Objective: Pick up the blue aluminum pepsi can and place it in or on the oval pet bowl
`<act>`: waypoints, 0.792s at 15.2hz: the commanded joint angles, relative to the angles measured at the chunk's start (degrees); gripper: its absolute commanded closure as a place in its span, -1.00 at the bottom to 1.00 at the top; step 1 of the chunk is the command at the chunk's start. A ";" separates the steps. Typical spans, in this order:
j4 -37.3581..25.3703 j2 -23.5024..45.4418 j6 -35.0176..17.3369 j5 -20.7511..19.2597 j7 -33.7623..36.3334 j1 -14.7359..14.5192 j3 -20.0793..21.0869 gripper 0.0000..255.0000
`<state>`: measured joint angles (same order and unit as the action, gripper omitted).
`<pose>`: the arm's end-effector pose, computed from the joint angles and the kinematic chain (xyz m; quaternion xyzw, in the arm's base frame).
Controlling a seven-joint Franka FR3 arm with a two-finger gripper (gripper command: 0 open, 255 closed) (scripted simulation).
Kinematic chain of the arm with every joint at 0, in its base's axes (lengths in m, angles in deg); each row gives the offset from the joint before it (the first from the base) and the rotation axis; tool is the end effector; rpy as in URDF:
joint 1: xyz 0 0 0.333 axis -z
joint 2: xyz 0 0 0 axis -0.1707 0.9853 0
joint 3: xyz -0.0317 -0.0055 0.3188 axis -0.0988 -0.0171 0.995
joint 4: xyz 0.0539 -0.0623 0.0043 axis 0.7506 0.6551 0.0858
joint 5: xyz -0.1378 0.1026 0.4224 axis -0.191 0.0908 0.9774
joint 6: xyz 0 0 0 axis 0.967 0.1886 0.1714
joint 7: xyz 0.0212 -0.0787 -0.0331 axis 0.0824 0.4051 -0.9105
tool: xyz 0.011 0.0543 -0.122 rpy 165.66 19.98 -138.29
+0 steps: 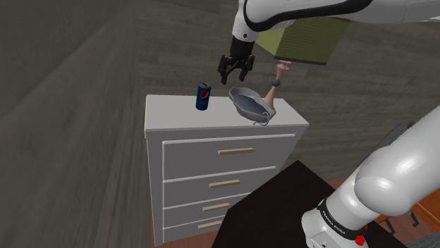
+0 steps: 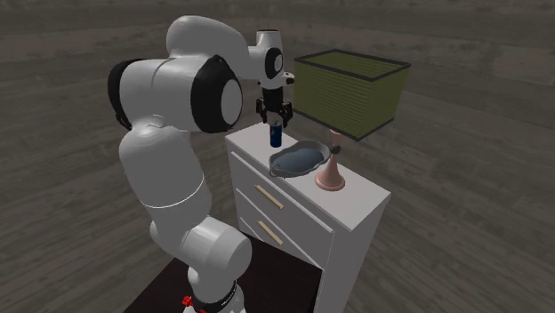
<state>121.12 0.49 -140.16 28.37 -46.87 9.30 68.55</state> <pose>0.5905 0.1052 0.4720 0.9994 -0.0092 0.0280 0.0180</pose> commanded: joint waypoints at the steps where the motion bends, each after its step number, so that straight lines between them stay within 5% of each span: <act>1: -4.45 5.11 -0.06 -0.05 1.03 -0.34 0.52 -1.00; 8: -20.42 20.95 1.75 -0.55 3.74 -2.10 1.51 -1.00; 12: -18.12 21.52 -1.12 -0.69 3.83 -2.12 1.45 -1.00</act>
<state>102.85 21.62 -140.73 27.74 -43.04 7.18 70.02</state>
